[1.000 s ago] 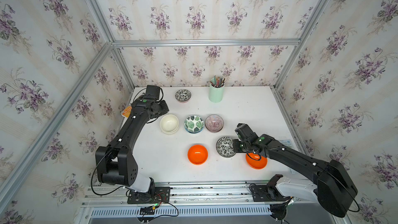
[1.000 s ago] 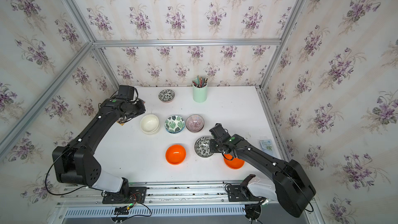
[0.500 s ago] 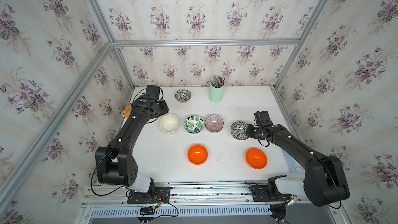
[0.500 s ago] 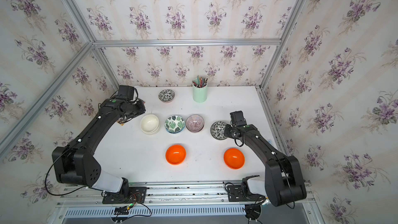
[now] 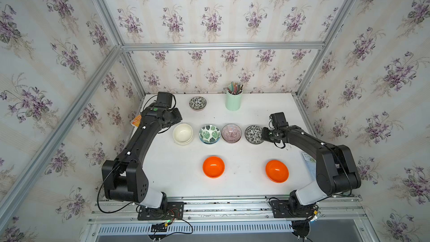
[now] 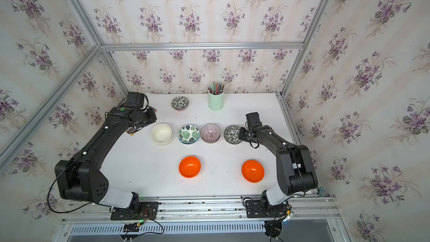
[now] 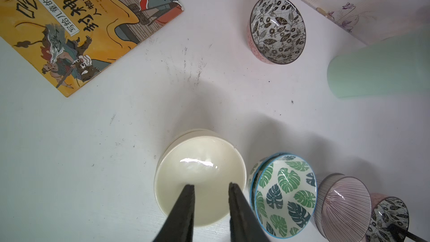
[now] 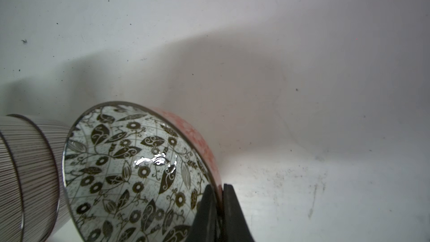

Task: Stack the bowls
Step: Place the bowl at the center of the board.

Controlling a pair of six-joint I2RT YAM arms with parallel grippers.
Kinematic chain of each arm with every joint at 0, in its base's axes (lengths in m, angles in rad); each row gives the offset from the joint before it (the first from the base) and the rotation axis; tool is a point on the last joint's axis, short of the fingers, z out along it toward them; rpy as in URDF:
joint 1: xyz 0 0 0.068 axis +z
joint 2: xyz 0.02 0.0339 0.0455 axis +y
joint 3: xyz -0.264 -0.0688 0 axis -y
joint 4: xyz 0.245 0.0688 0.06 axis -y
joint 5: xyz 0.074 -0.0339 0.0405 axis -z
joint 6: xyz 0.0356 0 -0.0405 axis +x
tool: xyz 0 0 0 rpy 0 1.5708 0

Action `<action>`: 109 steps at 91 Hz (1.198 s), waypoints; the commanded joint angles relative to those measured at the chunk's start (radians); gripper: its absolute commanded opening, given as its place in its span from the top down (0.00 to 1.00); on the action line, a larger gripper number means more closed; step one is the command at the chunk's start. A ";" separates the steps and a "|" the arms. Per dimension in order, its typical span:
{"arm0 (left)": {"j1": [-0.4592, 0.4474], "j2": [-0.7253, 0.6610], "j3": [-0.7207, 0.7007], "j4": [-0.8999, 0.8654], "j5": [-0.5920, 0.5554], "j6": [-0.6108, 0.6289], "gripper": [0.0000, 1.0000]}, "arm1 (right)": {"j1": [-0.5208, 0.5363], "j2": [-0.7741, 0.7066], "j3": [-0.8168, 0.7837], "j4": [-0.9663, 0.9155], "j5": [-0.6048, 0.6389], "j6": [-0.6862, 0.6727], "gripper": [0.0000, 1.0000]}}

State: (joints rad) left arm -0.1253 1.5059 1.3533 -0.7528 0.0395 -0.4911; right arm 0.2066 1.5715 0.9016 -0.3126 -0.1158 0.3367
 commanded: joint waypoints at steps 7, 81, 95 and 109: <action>0.001 -0.006 0.006 -0.009 -0.017 0.006 0.70 | 0.000 0.014 0.007 0.034 -0.039 -0.018 0.95; 0.000 0.042 0.056 -0.015 -0.032 0.011 0.70 | -0.001 0.021 0.062 0.013 -0.043 -0.027 0.67; -0.001 0.116 0.124 0.009 -0.037 0.026 0.70 | -0.001 -0.052 0.101 -0.020 -0.010 -0.032 0.61; 0.000 0.273 0.274 0.029 -0.027 0.047 0.70 | 0.000 -0.125 0.150 -0.048 0.014 -0.043 0.57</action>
State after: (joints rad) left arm -0.1253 1.6913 1.5349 -0.7578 0.0143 -0.4725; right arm 0.2066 1.4818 1.0233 -0.3275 -0.1379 0.3103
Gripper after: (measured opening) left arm 0.298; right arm 0.422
